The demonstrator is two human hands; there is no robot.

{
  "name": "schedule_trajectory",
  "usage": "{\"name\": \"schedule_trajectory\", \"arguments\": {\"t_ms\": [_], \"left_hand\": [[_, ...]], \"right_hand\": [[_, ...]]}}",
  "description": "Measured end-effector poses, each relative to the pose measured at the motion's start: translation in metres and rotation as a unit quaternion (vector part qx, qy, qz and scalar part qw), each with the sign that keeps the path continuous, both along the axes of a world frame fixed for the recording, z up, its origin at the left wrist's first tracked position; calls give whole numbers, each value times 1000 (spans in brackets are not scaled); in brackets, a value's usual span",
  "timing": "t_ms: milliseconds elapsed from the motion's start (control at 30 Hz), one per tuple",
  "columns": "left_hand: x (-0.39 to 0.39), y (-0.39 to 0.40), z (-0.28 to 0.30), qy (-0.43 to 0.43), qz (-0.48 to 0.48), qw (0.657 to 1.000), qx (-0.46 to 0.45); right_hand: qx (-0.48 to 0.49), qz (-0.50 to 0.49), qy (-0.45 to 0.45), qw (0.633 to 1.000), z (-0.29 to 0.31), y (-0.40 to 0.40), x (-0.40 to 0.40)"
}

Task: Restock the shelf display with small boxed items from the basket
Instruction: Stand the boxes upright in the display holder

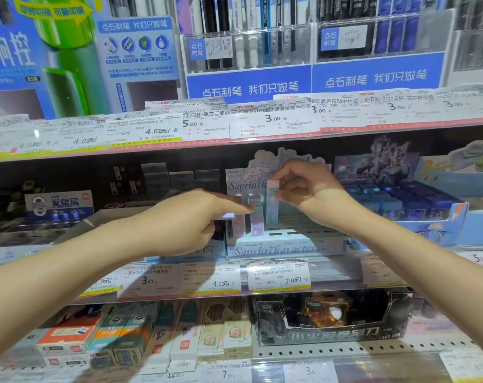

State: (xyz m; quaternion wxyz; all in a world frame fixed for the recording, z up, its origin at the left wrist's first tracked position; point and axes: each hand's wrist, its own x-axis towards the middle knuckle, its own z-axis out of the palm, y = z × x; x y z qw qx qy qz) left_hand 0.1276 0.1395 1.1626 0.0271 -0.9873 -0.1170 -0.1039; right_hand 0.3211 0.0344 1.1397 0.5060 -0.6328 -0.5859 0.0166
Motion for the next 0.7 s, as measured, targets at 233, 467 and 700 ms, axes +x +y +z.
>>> {"name": "schedule_trajectory", "arguments": {"t_ms": [233,467,700], "left_hand": [[0,5,6,37,14,999,-1],[2,9,11,63,19,997,-33],[0,8,14,57,-9,996,-61]], "right_hand": [[-18,12,3,1000,4,1,3],[-21,28,-6,999,7,-1,5],[-81,36,-47,995,3,1,15]]}}
